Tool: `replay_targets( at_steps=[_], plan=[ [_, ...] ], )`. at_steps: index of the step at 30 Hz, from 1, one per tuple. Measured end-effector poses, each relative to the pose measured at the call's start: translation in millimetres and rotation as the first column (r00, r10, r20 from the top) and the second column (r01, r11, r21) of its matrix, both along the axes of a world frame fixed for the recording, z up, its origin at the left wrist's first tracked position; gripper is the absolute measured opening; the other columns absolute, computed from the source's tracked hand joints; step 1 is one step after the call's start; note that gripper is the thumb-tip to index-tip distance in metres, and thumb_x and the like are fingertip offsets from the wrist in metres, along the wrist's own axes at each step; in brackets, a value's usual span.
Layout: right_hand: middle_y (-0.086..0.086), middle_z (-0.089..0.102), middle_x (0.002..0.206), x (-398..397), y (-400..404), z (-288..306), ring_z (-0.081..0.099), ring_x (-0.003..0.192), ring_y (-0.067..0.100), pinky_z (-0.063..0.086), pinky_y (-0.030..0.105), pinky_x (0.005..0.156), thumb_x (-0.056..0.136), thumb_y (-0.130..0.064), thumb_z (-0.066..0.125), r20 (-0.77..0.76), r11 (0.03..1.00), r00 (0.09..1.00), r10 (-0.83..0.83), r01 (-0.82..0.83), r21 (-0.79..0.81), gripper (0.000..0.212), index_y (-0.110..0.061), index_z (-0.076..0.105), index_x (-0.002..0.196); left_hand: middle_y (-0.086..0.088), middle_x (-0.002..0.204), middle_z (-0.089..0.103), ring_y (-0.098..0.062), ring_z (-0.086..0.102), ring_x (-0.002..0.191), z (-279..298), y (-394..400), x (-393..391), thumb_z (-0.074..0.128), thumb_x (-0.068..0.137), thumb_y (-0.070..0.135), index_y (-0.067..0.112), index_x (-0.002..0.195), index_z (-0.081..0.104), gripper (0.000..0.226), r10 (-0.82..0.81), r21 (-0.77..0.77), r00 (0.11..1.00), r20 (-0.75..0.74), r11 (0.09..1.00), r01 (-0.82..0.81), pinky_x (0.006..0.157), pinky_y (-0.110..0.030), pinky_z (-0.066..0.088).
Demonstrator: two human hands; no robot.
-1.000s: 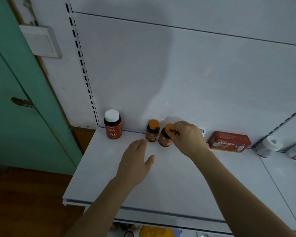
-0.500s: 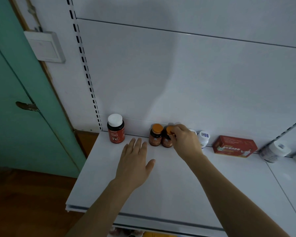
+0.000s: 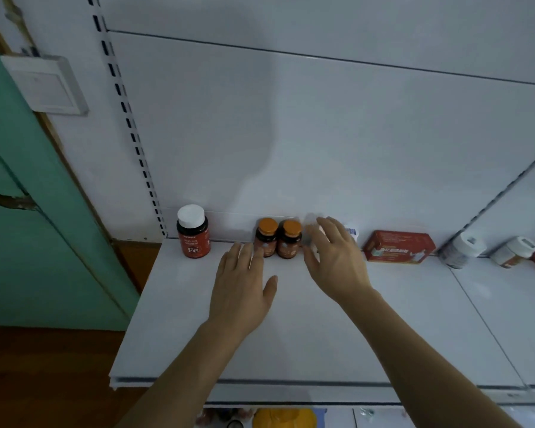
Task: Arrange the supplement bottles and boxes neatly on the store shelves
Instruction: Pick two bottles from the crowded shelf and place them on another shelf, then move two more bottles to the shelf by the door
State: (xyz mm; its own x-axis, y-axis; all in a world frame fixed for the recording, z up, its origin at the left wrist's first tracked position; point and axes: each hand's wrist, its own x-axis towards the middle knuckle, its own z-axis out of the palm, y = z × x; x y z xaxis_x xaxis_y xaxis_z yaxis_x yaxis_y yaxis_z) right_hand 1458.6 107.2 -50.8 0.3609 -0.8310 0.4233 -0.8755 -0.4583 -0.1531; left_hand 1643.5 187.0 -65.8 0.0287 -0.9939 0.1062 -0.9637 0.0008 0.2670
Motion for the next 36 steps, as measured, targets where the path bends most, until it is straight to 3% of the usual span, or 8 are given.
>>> replay_targets(
  at_steps=[3, 6, 9, 15, 20, 24, 28, 36],
  plan=[
    [0.018, 0.050, 0.147, -17.3, 26.4, 9.5, 0.039, 0.143, 0.039, 0.037, 0.052, 0.113, 0.096, -0.038, 0.058, -0.123, 0.992, 0.986, -0.114, 0.120, 0.042, 0.052, -0.010, 0.053, 0.139, -0.008, 0.165, 0.017, -0.027, 0.009, 0.153, 8.7, -0.4, -20.0, 0.032, 0.102, 0.054, 0.016, 0.157, 0.020, 0.068, -0.043, -0.057, 0.999, 0.016, 0.997, 0.043, 0.125, -0.041, 0.007],
    [0.018, 0.041, 0.155, -41.7, 51.5, 15.7, 0.030, 0.148, 0.038, 0.030, 0.052, 0.119, 0.100, -0.053, 0.039, -0.207, 0.972, 0.958, -0.199, 0.220, 0.085, 0.063, -0.014, 0.045, 0.148, -0.006, 0.167, 0.008, -0.027, -0.001, 0.154, 21.8, -0.2, -47.6, 0.029, 0.101, 0.056, 0.019, 0.158, 0.016, 0.070, -0.095, -0.075, 0.995, 0.033, 0.992, 0.097, 0.123, -0.042, 0.000],
    [0.016, 0.041, 0.156, -75.2, 72.2, 24.1, 0.028, 0.150, 0.034, 0.027, 0.051, 0.121, 0.098, -0.061, 0.026, -0.214, 0.951, 0.940, -0.267, 0.293, 0.098, 0.070, -0.015, 0.044, 0.149, -0.005, 0.167, 0.000, -0.027, -0.008, 0.153, 35.9, 5.8, -82.8, 0.025, 0.101, 0.059, 0.020, 0.159, 0.010, 0.071, -0.138, -0.076, 0.989, 0.051, 0.987, 0.141, 0.123, -0.044, -0.001],
    [0.018, 0.037, 0.158, -160.1, 120.8, 47.0, 0.028, 0.150, 0.036, 0.026, 0.050, 0.121, 0.096, -0.063, 0.018, -0.172, 0.896, 0.896, -0.409, 0.430, 0.113, 0.077, -0.014, 0.040, 0.151, -0.007, 0.167, 0.007, -0.029, -0.004, 0.154, 58.0, 21.4, -170.3, 0.027, 0.100, 0.060, 0.021, 0.158, 0.018, 0.070, -0.209, -0.123, 0.973, 0.096, 0.968, 0.220, 0.124, -0.047, 0.002],
    [0.018, 0.036, 0.158, -265.5, 176.2, 56.7, 0.027, 0.150, 0.036, 0.025, 0.052, 0.121, 0.096, -0.063, 0.016, -0.162, 0.847, 0.855, -0.492, 0.513, 0.136, 0.079, -0.013, 0.039, 0.152, -0.007, 0.167, 0.009, -0.029, -0.002, 0.154, 71.8, 49.4, -279.9, 0.024, 0.100, 0.060, 0.021, 0.158, 0.015, 0.070, -0.321, -0.140, 0.943, 0.084, 0.934, 0.330, 0.124, -0.046, 0.003],
    [0.015, 0.022, 0.165, -352.6, 212.7, 64.3, 0.013, 0.154, 0.033, 0.015, 0.049, 0.124, 0.095, -0.064, 0.009, -0.170, 0.796, 0.813, -0.557, 0.581, 0.169, 0.080, -0.017, 0.025, 0.158, -0.008, 0.167, 0.009, -0.029, -0.002, 0.153, 77.2, 68.8, -369.8, 0.025, 0.100, 0.060, 0.022, 0.158, 0.015, 0.070, -0.398, -0.142, 0.915, 0.065, 0.904, 0.404, 0.123, -0.045, -0.001],
    [0.011, 0.014, 0.167, -429.3, 238.8, 71.5, 0.005, 0.155, 0.031, 0.010, 0.047, 0.126, 0.102, -0.062, 0.019, -0.172, 0.727, 0.752, -0.636, 0.659, 0.195, 0.071, -0.020, 0.016, 0.159, -0.006, 0.167, 0.005, -0.027, -0.006, 0.153, 77.6, 77.9, -449.1, 0.025, 0.100, 0.060, 0.024, 0.158, 0.013, 0.070, -0.482, -0.120, 0.874, 0.060, 0.866, 0.486, 0.123, -0.045, -0.002],
    [0.010, 0.015, 0.167, -559.1, 246.0, 77.8, 0.004, 0.155, 0.030, 0.009, 0.045, 0.126, 0.102, -0.062, 0.024, -0.142, 0.589, 0.623, -0.769, 0.777, 0.222, 0.070, -0.022, 0.017, 0.158, -0.004, 0.167, 0.002, -0.027, -0.006, 0.153, 72.8, 56.0, -599.2, 0.020, 0.098, 0.064, 0.026, 0.159, 0.009, 0.072, -0.627, -0.091, 0.774, 0.086, 0.769, 0.633, 0.124, -0.045, -0.001]
  ],
)
